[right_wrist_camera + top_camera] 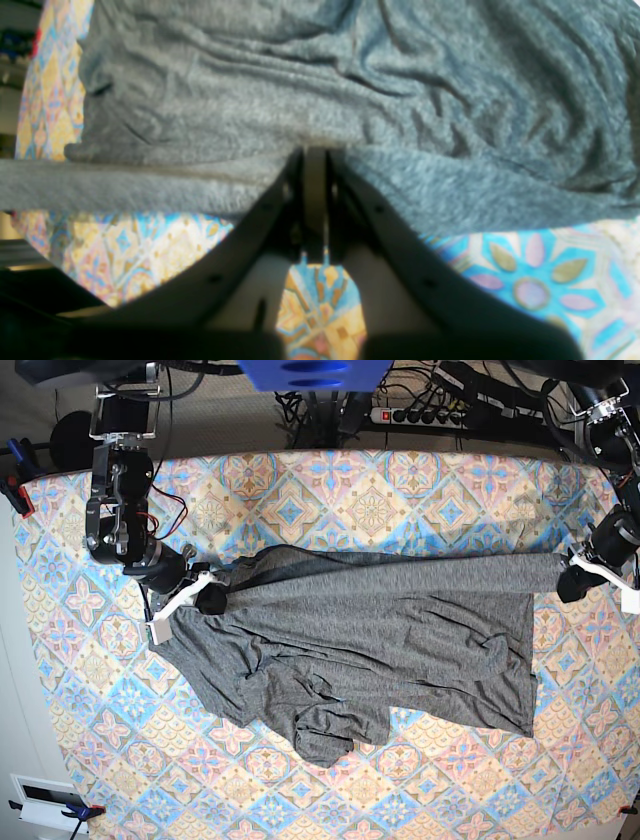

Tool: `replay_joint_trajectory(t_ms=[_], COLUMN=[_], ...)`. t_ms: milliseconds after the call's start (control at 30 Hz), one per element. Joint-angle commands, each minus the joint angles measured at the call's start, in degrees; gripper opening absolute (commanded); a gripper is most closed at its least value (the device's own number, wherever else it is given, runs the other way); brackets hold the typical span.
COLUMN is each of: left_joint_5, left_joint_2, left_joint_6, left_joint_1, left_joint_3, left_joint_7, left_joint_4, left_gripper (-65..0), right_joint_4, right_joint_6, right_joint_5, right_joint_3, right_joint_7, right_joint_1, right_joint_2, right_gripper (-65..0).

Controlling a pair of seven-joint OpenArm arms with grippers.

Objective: Layout the t-shirt on the table in an organized manner, then fold the t-shirt properly
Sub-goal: 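Pull the shirt edge taut between both grippers, lowering it onto the body, then release the shirt edge with both grippers and raise them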

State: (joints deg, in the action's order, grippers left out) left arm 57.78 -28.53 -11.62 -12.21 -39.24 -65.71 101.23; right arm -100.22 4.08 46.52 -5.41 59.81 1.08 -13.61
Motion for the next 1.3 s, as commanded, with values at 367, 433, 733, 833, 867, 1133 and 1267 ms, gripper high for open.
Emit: replay_joint_trajectory(t_ms=[367,433,733,833,867,1133,1267], left_joint_5=[0.38,0.38,0.46,0.64,0.90,0.99,0.99], left_joint_2=[-1.40,-1.40,-1.22,-1.05,-0.96,2.20,3.35], left_joint_6=[0.14,0.14,0.14,0.14,0.14,0.14,0.14], left_joint_1=[4.60,4.87,9.00,10.23,10.40,16.82,20.25], left_joint_3=[-0.62,-0.62,-0.54,-0.54,-0.62,-0.98,-0.98], left_joint_7=[0.88,0.88,0.88,0.88,0.88,0.88,0.79], left_joint_4=[-14.24,-15.38,-21.63,-21.71,-21.80,-22.59,-31.65], left_gripper=[-65.0,-65.0,-65.0,-65.0,-65.0,-65.0,-65.0], right_joint_4=[10.95,12.53,14.73,15.52,16.05,17.54,17.54], right_joint_6=[0.36,0.36,0.36,0.36,0.36,0.36,0.36], right_joint_5=[0.73,0.73,0.73,0.73,0.73,0.73,0.73], right_joint_3=[7.65,8.97,10.82,10.82,10.82,10.82,10.82], right_joint_7=[-5.44,-6.14,-6.84,-6.84,-6.84,-6.93,-6.93], right_joint_1=[-2.88,-4.29,-6.31,-6.31,-6.31,-10.44,-10.44], right_joint_2=[1.17,1.17,1.17,1.17,1.17,1.17,1.17], right_gripper=[-65.0,-65.0,-65.0,-65.0,-65.0,-65.0,-65.0])
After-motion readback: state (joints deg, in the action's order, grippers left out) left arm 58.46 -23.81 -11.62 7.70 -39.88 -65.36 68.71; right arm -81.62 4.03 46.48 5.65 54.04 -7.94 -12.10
